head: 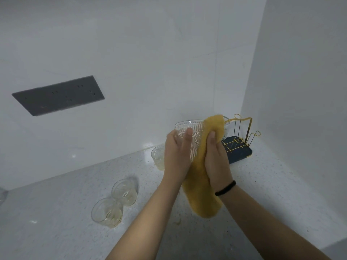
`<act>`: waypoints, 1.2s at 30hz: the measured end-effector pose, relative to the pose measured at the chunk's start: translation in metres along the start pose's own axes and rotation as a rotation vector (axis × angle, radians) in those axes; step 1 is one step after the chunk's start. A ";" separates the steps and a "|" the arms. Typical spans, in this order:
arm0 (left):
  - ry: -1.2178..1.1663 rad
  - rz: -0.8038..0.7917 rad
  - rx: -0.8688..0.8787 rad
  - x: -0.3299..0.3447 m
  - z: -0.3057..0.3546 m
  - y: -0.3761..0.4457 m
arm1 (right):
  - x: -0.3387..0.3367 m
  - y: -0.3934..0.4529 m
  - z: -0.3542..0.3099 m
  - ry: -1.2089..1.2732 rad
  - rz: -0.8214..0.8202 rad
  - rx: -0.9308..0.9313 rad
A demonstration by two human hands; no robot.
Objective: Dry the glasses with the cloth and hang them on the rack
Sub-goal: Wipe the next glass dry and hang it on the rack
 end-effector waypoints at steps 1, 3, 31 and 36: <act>0.066 0.002 0.013 0.001 0.002 0.000 | 0.000 -0.004 -0.005 -0.037 0.005 -0.094; 0.055 -0.044 0.010 0.005 0.001 0.001 | 0.002 -0.009 -0.011 -0.087 -0.007 -0.194; -0.085 -0.410 0.029 -0.006 -0.008 -0.011 | -0.016 0.034 -0.061 -0.378 -0.155 0.023; 0.028 -0.471 0.071 -0.013 -0.007 -0.002 | 0.016 0.006 -0.075 -0.569 -0.589 0.054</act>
Point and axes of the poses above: each hand's wrist, its own y-axis towards the middle knuckle, its own x-axis out of the palm, z = x × y, the point moved 7 cm from there along y, towards the middle knuckle, and after that the axes turned 11 degrees about y, right-handed, at the moved point
